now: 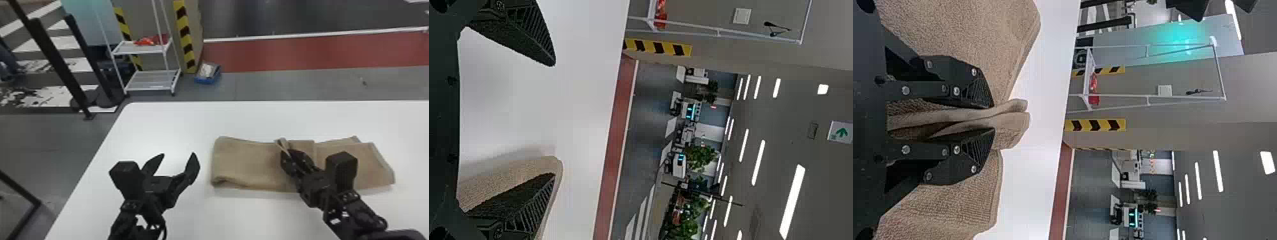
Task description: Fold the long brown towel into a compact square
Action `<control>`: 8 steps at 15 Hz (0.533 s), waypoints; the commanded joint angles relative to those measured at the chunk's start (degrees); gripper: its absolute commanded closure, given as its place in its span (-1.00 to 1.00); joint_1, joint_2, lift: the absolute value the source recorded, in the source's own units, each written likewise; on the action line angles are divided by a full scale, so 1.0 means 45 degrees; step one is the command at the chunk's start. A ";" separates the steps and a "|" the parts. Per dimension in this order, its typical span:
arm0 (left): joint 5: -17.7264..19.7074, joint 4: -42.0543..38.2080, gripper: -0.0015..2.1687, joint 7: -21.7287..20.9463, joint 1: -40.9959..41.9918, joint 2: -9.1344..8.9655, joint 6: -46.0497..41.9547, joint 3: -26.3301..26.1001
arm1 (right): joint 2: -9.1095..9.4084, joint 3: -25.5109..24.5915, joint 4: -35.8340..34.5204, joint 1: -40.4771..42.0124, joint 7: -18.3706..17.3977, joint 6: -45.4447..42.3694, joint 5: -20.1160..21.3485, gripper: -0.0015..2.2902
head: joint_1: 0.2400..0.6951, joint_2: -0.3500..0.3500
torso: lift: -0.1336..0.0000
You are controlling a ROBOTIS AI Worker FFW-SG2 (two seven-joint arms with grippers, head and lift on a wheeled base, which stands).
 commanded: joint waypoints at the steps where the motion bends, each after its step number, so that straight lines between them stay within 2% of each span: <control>1: -0.0018 0.0009 -0.92 0.0000 0.0000 -0.0033 -0.0005 -0.0010 | 0.0051 -0.0053 -0.0430 0.0196 -0.0013 0.0143 -0.0003 0.45 | 1.00 0.49 | -0.79; 5: 0.0002 -0.0011 -0.92 -0.0019 0.0020 -0.0033 -0.0122 0.0029 | 0.0051 -0.0307 -0.1192 0.0509 0.0006 0.0377 -0.0374 0.45 | 1.00 0.48 | -0.79; 8: -0.0018 0.0146 -0.92 -0.0117 0.0079 -0.0033 -0.1255 0.0069 | 0.0051 -0.1400 -0.3633 0.1564 0.0240 0.0885 -0.1722 0.45 | 1.00 0.45 | -0.79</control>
